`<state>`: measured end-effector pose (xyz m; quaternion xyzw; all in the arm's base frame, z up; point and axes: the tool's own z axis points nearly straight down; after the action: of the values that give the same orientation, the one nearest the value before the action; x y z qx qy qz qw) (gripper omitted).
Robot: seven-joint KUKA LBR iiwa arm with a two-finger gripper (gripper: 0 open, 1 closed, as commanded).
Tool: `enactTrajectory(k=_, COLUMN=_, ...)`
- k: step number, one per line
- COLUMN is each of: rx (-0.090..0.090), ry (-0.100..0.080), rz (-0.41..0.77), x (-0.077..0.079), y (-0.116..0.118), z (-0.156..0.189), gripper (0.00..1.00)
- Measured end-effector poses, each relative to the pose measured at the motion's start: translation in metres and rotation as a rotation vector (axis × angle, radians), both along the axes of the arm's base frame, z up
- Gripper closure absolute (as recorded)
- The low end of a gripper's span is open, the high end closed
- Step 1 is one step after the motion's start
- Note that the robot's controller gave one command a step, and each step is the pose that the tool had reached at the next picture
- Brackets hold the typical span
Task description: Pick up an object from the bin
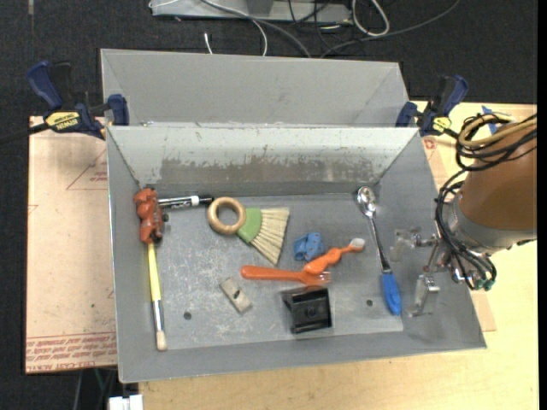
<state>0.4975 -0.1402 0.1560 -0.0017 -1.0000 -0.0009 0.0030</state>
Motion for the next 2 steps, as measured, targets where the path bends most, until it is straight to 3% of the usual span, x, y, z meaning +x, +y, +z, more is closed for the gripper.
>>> enactTrajectory(k=1, rx=-0.001, ry=-0.007, rz=0.005, x=0.002, y=0.001, z=0.003, gripper=0.00)
enactTrajectory(k=2, rx=-0.002, ry=-0.012, rz=0.351, x=0.020, y=-0.004, z=-0.064, gripper=0.00)
